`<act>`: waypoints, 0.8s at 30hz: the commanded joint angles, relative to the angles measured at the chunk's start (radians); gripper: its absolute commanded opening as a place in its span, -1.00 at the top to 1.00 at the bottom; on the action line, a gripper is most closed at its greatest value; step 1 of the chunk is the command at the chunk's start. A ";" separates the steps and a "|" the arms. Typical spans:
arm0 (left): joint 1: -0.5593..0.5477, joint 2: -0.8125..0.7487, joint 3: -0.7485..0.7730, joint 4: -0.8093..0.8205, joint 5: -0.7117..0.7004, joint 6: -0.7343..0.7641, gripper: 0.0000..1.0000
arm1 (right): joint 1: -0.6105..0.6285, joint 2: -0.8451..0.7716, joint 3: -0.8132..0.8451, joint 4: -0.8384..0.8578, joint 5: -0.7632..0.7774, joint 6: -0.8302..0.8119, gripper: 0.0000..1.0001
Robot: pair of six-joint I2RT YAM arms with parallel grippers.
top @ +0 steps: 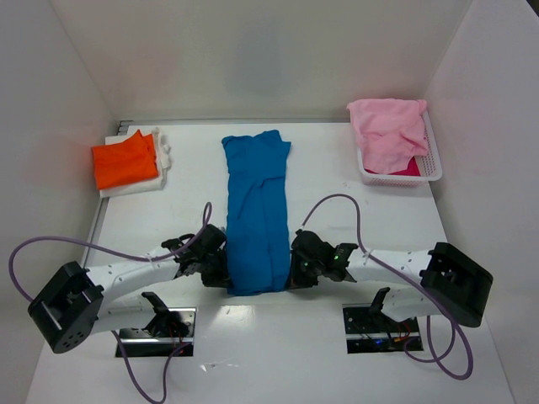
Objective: Fold and stack the t-shirts
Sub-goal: Grab the bottom of the folded rectangular tshirt with both arms, then fold the folded rectangular tshirt in 1/3 of the way
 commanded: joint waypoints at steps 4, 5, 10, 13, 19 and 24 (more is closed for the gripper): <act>-0.004 -0.044 0.090 -0.071 -0.019 0.016 1.00 | 0.012 -0.083 0.036 -0.011 0.082 0.045 1.00; -0.004 -0.044 0.121 -0.090 -0.028 0.024 1.00 | 0.012 -0.091 0.057 -0.023 0.089 0.045 1.00; -0.004 -0.053 0.249 -0.176 -0.097 0.064 1.00 | 0.012 -0.122 0.149 -0.093 0.135 0.021 1.00; 0.020 -0.053 0.304 -0.193 -0.107 0.093 1.00 | -0.025 -0.142 0.199 -0.114 0.160 -0.004 1.00; 0.116 -0.023 0.369 -0.177 -0.116 0.166 1.00 | -0.151 -0.169 0.241 -0.081 0.184 -0.078 1.00; 0.195 0.070 0.428 -0.145 -0.084 0.232 1.00 | -0.221 -0.085 0.324 -0.045 0.203 -0.152 1.00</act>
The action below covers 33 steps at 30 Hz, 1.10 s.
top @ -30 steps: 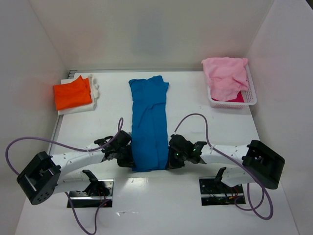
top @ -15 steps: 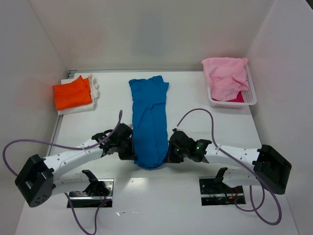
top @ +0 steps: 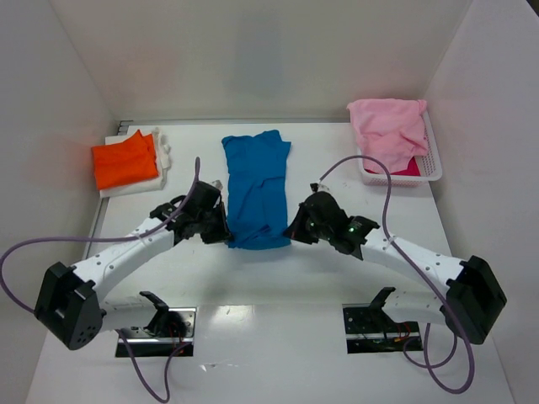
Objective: Fold and stack the t-shirts
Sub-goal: Fold the folded rectangular tshirt in 1/3 of the way
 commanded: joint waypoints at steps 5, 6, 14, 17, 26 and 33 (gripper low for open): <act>0.107 0.126 0.113 0.052 0.039 0.129 1.00 | -0.074 0.136 0.140 0.096 0.043 -0.099 1.00; 0.124 0.142 0.126 0.058 0.047 0.139 1.00 | -0.081 0.149 0.156 0.102 0.043 -0.104 1.00; 0.205 0.320 0.268 0.076 0.111 0.214 1.00 | -0.191 0.275 0.273 0.147 0.022 -0.154 1.00; 0.230 0.375 0.323 0.085 0.121 0.241 1.00 | -0.225 0.322 0.307 0.169 -0.006 -0.163 1.00; 0.297 0.534 0.455 0.085 0.156 0.297 1.00 | -0.262 0.479 0.408 0.211 -0.048 -0.179 0.95; 0.319 0.642 0.527 0.107 0.165 0.321 0.95 | -0.281 0.575 0.457 0.240 -0.048 -0.182 0.92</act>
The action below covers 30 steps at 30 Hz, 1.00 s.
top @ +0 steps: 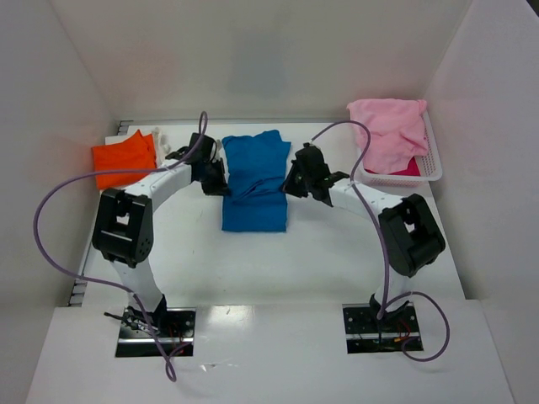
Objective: Fold and stack the t-shirts
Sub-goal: Fold the folded rectangular tshirt in 1/3 of the way
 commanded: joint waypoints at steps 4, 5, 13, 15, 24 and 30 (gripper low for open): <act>0.025 0.075 0.078 0.036 0.024 0.035 0.95 | -0.023 0.071 0.090 0.075 0.013 -0.034 0.90; 0.029 0.083 0.078 0.040 0.030 0.039 0.95 | -0.023 0.084 0.104 0.075 0.013 -0.034 0.90; 0.062 0.107 0.149 0.047 0.050 0.063 0.95 | -0.032 0.129 0.142 0.075 0.027 -0.034 0.90; 0.062 0.118 0.162 0.047 0.060 0.063 0.92 | -0.032 0.129 0.151 0.075 0.044 -0.037 0.90; 0.062 0.198 0.204 0.047 0.082 0.063 0.90 | -0.063 0.160 0.154 0.075 0.053 -0.043 0.90; 0.071 0.221 0.245 0.047 0.073 0.063 0.90 | -0.072 0.198 0.192 0.084 0.044 -0.052 0.90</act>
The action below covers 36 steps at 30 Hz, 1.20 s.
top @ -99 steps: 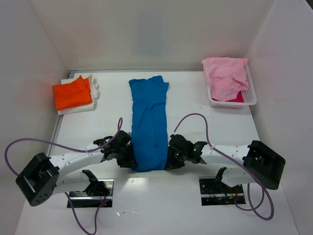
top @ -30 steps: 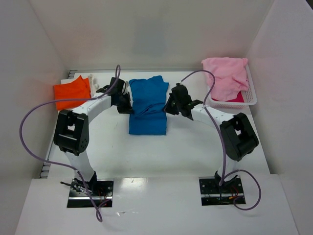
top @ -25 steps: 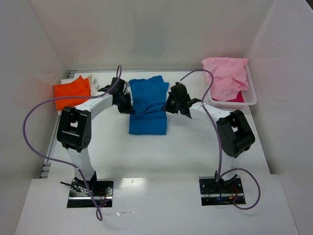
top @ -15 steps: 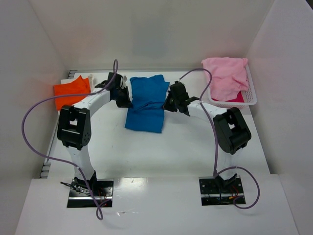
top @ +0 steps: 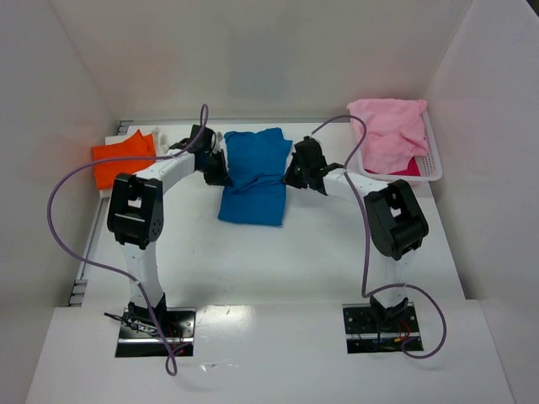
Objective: Fold and stack the t-shirts
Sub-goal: Fold the folded rectangular tshirt in 1/3 of the way
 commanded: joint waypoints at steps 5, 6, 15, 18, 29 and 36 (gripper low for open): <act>0.023 0.037 0.103 0.014 0.005 0.032 0.90 | -0.016 0.062 0.096 0.057 0.030 -0.030 0.90; 0.023 0.038 0.106 0.014 0.005 0.032 0.90 | -0.018 0.065 0.099 0.057 0.030 -0.030 0.90; 0.041 0.070 0.126 0.023 0.014 0.023 0.90 | -0.025 0.107 0.150 0.057 0.021 -0.039 0.90; 0.044 0.077 0.138 0.033 0.015 0.023 0.88 | -0.034 0.116 0.167 0.066 0.021 -0.039 0.90; 0.083 0.108 0.171 0.063 0.056 0.014 0.02 | -0.063 0.186 0.236 0.066 0.009 -0.058 0.53; 0.100 0.084 0.214 0.050 0.075 0.047 -0.33 | -0.063 0.144 0.243 0.077 0.010 -0.068 0.08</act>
